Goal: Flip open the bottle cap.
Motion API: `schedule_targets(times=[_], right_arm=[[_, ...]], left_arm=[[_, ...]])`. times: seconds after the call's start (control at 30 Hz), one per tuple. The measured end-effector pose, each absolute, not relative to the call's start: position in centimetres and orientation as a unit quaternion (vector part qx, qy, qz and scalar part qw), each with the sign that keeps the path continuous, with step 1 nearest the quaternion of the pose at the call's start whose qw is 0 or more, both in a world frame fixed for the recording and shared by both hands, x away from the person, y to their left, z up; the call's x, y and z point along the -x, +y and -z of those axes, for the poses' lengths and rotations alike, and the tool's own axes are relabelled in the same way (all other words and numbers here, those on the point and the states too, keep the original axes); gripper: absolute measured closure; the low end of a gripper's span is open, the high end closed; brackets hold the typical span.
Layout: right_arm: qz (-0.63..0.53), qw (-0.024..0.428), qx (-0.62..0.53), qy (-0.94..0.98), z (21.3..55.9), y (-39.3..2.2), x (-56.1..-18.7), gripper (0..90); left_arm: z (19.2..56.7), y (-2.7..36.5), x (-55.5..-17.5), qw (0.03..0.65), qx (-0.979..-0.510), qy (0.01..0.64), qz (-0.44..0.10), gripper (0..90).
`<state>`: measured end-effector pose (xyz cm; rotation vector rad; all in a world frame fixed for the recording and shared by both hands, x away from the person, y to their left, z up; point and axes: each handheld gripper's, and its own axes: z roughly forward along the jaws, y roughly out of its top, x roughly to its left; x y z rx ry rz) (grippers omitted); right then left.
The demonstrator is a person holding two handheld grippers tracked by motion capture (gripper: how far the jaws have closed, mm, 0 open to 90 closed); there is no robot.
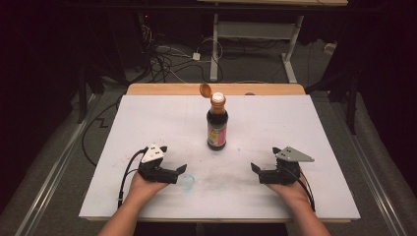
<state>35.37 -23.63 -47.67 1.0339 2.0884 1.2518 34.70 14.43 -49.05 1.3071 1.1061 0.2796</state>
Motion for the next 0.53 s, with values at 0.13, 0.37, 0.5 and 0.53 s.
schedule_targets(times=[0.13, 0.37, 0.5, 0.53], right_arm=[[-0.461, 0.247, -0.382, 0.762, 47.8, -24.2, -34.3, 0.4], [-0.459, 0.258, -0.383, 0.759, 47.9, -24.3, -33.6, 0.4], [-0.461, 0.261, -0.381, 0.758, 47.9, -24.3, -33.5, 0.4], [-0.461, 0.261, -0.381, 0.758, 47.9, -24.4, -33.5, 0.4]], left_arm=[[49.0, 15.4, -33.8, 0.653, -0.565, 0.489, -0.127, 0.0], [49.3, 16.4, -32.1, 0.656, -0.564, 0.482, -0.139, 0.0], [49.4, 16.3, -32.1, 0.656, -0.564, 0.482, -0.141, 0.0], [49.4, 16.3, -32.0, 0.657, -0.564, 0.48, -0.144, 0.0]])
